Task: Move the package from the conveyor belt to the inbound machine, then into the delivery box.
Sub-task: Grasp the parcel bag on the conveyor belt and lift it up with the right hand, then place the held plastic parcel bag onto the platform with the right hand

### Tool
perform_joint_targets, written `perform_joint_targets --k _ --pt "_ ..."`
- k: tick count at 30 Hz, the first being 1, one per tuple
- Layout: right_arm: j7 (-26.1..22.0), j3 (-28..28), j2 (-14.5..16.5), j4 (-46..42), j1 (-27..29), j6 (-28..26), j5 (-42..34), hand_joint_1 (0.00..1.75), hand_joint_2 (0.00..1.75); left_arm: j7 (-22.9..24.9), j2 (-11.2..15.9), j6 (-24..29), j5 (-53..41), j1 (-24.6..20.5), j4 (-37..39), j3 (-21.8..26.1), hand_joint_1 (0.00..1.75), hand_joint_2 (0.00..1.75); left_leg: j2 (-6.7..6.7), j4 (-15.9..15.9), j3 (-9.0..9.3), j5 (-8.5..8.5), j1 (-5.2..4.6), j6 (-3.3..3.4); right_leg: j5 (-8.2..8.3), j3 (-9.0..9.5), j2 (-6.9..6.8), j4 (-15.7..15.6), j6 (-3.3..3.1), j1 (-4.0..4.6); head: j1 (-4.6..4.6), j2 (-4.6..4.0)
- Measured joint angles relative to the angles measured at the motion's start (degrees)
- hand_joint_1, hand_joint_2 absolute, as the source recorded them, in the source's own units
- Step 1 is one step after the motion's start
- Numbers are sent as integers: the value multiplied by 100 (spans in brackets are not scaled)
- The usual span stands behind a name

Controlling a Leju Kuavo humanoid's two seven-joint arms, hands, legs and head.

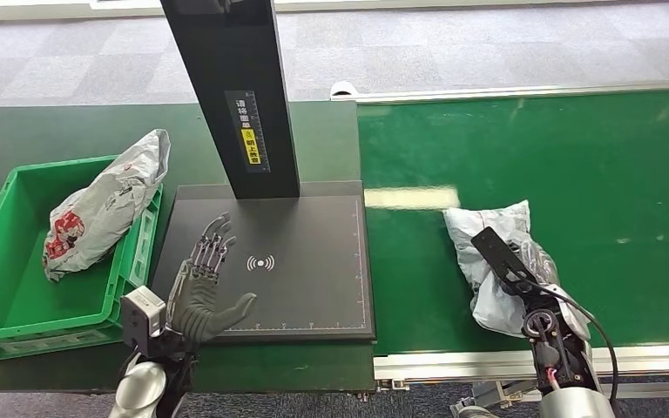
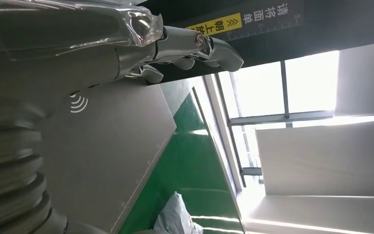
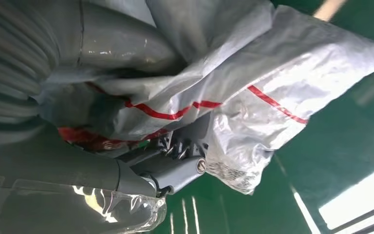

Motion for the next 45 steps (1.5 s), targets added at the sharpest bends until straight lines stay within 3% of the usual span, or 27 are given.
perform_joint_targets --k 16,18,24,37,42,45 --pt "-111 532 58 -396 3 48 -53 175 175 -34 14 -31 7 8 -14 72 0 175 -1 0 -2 0 0 0 0 -1 -1 0 0 0 1 0" --pt "-295 549 67 -481 27 -151 -212 175 175 -145 7 87 14 32 -69 109 0 175 -1 0 -2 0 0 0 0 -2 -1 0 0 0 1 0" --pt "-1459 519 216 -1500 403 -786 -1134 175 175 -581 -31 627 99 122 -392 265 0 175 -1 0 -4 -1 1 0 -2 -7 -1 0 -1 2 -1 0" --pt "-1575 515 338 -2445 757 -827 -1247 175 175 -622 -55 672 113 158 -569 304 0 175 0 0 -3 0 0 1 0 -5 0 0 1 -1 0 0" --pt "-2365 606 406 -2929 1012 -1257 -1394 175 175 -672 -53 693 170 115 -551 291 0 175 -2 0 -6 0 1 0 -1 -9 0 0 0 1 1 0" --pt "-2715 999 474 -3334 1193 -1638 -896 175 175 -706 -53 677 242 -70 -442 224 0 175 6 -2 -9 -1 2 -1 -1 -10 6 0 -2 3 1 0"
